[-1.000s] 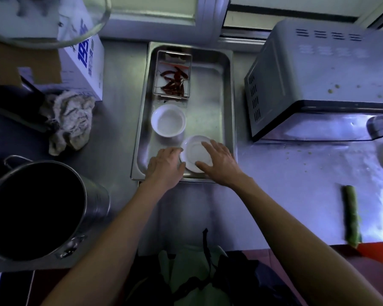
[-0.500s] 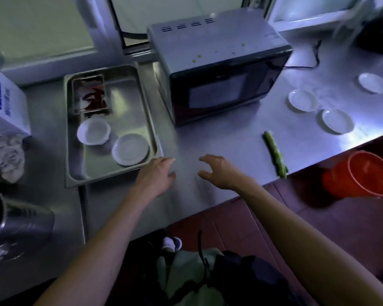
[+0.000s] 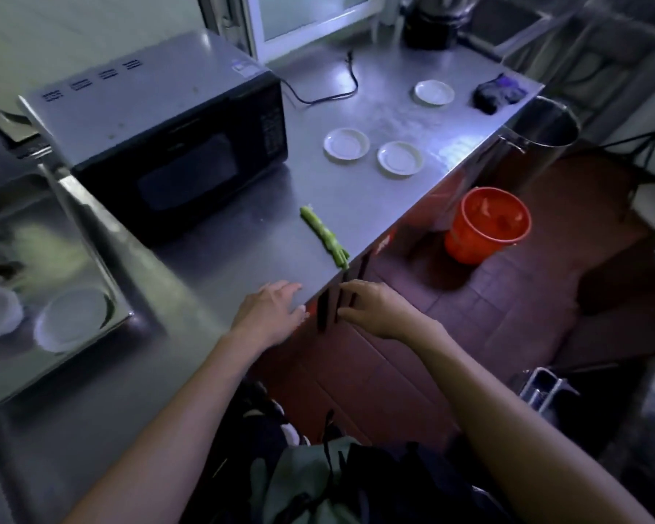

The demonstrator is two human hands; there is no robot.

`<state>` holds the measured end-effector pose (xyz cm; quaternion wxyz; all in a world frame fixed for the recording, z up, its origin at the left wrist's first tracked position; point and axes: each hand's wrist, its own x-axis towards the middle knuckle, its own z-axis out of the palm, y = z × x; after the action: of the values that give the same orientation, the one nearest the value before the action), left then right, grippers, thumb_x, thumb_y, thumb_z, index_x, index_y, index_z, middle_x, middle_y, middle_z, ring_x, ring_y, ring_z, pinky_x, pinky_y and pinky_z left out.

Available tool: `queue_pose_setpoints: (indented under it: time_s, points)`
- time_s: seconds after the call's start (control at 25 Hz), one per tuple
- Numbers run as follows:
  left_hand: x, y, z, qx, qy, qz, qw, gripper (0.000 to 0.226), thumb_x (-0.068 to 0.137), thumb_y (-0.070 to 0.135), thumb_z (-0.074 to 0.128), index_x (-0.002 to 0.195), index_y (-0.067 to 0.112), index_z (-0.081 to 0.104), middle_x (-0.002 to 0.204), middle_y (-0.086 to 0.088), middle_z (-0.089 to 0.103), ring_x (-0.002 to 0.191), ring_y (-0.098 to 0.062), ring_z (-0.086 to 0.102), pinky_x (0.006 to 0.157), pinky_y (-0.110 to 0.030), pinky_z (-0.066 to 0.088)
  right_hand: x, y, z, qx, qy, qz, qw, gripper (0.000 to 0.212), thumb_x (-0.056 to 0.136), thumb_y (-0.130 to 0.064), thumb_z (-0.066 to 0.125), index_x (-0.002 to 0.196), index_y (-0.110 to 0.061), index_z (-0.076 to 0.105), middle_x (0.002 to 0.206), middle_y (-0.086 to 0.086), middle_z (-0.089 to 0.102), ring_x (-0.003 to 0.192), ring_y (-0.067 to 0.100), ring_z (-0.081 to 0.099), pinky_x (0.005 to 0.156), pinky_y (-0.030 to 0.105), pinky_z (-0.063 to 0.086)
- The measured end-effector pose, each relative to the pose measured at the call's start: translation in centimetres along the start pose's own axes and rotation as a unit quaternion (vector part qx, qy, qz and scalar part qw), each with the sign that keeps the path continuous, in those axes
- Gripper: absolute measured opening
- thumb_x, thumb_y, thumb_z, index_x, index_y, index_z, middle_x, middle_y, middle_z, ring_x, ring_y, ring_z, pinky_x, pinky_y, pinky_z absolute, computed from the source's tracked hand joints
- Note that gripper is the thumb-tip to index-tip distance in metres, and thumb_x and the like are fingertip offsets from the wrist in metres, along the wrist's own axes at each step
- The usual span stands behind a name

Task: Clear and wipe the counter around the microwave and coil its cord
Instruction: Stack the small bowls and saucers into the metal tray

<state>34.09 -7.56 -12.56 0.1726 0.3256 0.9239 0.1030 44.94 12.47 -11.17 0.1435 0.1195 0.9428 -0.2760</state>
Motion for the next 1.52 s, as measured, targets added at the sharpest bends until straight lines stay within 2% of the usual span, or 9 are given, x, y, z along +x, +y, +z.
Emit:
queue_pose_setpoints:
  time_s: [0.2, 0.44, 0.56, 0.76, 0.84, 1.0, 1.24, 1.4, 1.52]
  points:
    - [3.4, 3.6, 1.5, 0.006, -0.072, 0.047, 0.996, 0.051, 0.092, 0.046, 0.057, 0.14, 0.029, 0.049, 0.145, 0.002, 0.05, 0.133, -0.022, 0.046, 0.105, -0.04, 0.043, -2.0, 4.6, -0.2, 0.031, 0.026, 0.076, 0.996, 0.065, 0.088, -0.052, 0.062, 0.143, -0.022, 0.049, 0.145, -0.002, 0.053, 0.133, 0.022, 0.048, 0.108, 0.041, 0.042]
    - [11.1, 7.4, 2.6, 0.011, -0.087, 0.085, 0.993, 0.051, 0.092, 0.048, 0.055, 0.14, 0.032, 0.048, 0.143, 0.005, 0.05, 0.129, -0.024, 0.049, 0.1, -0.042, 0.044, -0.2, 9.5, -2.1, 0.044, 0.063, 0.123, 0.989, 0.071, 0.089, -0.049, 0.062, 0.151, -0.024, 0.038, 0.155, -0.003, 0.041, 0.141, 0.019, 0.039, 0.112, 0.038, 0.037]
    - [16.6, 9.1, 2.7, -0.008, -0.102, 0.096, 0.99, 0.049, 0.093, 0.048, 0.054, 0.139, 0.031, 0.048, 0.138, 0.005, 0.054, 0.125, -0.024, 0.052, 0.096, -0.041, 0.045, 3.3, 12.5, -4.7, 0.008, 0.045, 0.137, 0.99, 0.065, 0.09, -0.05, 0.062, 0.147, -0.025, 0.044, 0.154, -0.005, 0.043, 0.139, 0.021, 0.042, 0.109, 0.041, 0.041]
    - [24.5, 10.5, 1.9, -0.028, -0.092, 0.086, 0.992, 0.05, 0.094, 0.046, 0.053, 0.14, 0.028, 0.048, 0.142, 0.002, 0.053, 0.127, -0.026, 0.051, 0.1, -0.04, 0.043, 9.8, 15.6, -9.3, -0.038, 0.005, 0.134, 0.99, 0.061, 0.089, -0.048, 0.062, 0.144, -0.026, 0.048, 0.15, -0.004, 0.047, 0.135, 0.024, 0.047, 0.106, 0.044, 0.044]
    - [26.9, 11.4, 1.1, -0.012, -0.115, 0.087, 0.989, 0.051, 0.094, 0.045, 0.051, 0.142, 0.029, 0.046, 0.144, 0.002, 0.051, 0.129, -0.026, 0.05, 0.101, -0.041, 0.043, 11.8, 16.5, -10.9, -0.033, 0.014, 0.139, 0.99, 0.058, 0.089, -0.047, 0.061, 0.142, -0.026, 0.049, 0.148, -0.003, 0.049, 0.134, 0.024, 0.047, 0.105, 0.046, 0.044]
    - [30.5, 12.4, -0.8, -0.014, -0.103, 0.103, 0.989, 0.051, 0.095, 0.044, 0.049, 0.143, 0.029, 0.045, 0.146, 0.002, 0.049, 0.129, -0.025, 0.049, 0.101, -0.042, 0.042, 14.9, 17.8, -13.6, -0.021, 0.056, 0.139, 0.989, 0.057, 0.087, -0.043, 0.06, 0.14, -0.026, 0.049, 0.144, -0.006, 0.052, 0.13, 0.025, 0.05, 0.1, 0.048, 0.047]
    - [34.9, 11.5, -2.3, -0.037, -0.074, 0.063, 0.995, 0.05, 0.095, 0.045, 0.051, 0.142, 0.028, 0.047, 0.146, 0.003, 0.049, 0.13, -0.024, 0.049, 0.101, -0.039, 0.042, 21.0, 20.1, -16.5, -0.036, 0.063, 0.132, 0.989, 0.066, 0.09, -0.044, 0.062, 0.149, -0.027, 0.04, 0.158, 0.002, 0.035, 0.146, 0.025, 0.029, 0.112, 0.047, 0.035]
    - [37.6, 11.3, -1.9, -0.048, -0.068, 0.025, 0.996, 0.048, 0.096, 0.044, 0.051, 0.141, 0.028, 0.048, 0.146, 0.003, 0.05, 0.131, -0.022, 0.047, 0.102, -0.037, 0.041, 25.9, 21.8, -17.4, -0.06, 0.044, 0.099, 0.992, 0.067, 0.088, -0.042, 0.063, 0.148, -0.026, 0.038, 0.159, 0.004, 0.031, 0.147, 0.025, 0.025, 0.108, 0.049, 0.032]
    - [40.0, 11.8, -1.6, -0.051, -0.065, -0.015, 0.996, 0.048, 0.096, 0.043, 0.051, 0.142, 0.028, 0.047, 0.146, 0.003, 0.049, 0.131, -0.022, 0.047, 0.102, -0.037, 0.04, 29.9, 23.8, -17.8, -0.084, 0.009, 0.075, 0.994, 0.075, 0.086, -0.046, 0.063, 0.15, -0.03, 0.029, 0.164, 0.005, 0.017, 0.15, 0.026, 0.014, 0.111, 0.05, 0.029]
